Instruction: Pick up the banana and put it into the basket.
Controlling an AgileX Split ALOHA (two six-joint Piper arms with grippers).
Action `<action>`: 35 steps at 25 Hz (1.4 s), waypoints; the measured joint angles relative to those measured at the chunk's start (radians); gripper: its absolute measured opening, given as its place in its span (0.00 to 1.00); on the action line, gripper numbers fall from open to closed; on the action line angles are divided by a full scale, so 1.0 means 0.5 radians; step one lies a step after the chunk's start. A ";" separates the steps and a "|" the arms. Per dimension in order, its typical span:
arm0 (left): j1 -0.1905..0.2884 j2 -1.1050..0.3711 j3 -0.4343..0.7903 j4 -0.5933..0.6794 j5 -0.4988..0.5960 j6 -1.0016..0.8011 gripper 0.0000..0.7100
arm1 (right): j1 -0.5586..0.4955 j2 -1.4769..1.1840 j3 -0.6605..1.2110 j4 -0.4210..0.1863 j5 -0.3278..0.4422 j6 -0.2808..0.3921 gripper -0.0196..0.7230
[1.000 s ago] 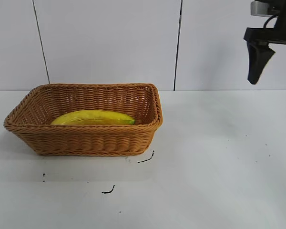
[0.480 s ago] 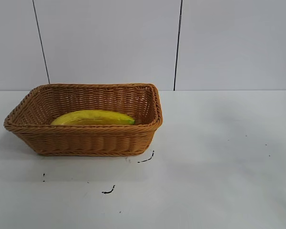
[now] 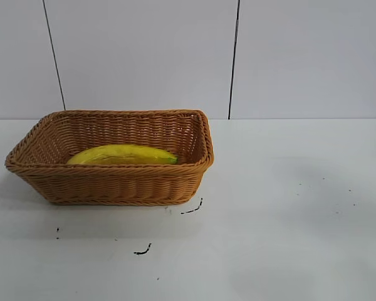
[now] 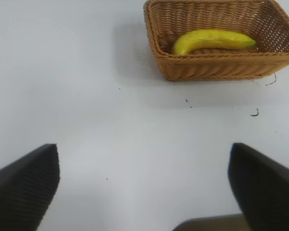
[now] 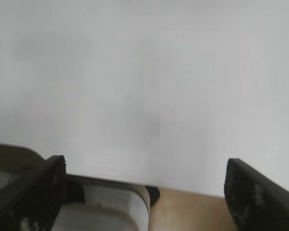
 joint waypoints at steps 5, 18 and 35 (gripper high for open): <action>0.000 0.000 0.000 0.000 0.000 0.000 0.97 | 0.000 -0.387 0.016 0.000 0.009 0.000 0.86; 0.000 0.000 0.000 0.000 0.000 0.000 0.97 | 0.000 -1.147 0.020 0.019 0.012 0.000 0.86; 0.000 0.000 0.000 0.000 0.000 0.000 0.97 | 0.000 -1.147 0.020 0.019 0.010 0.000 0.86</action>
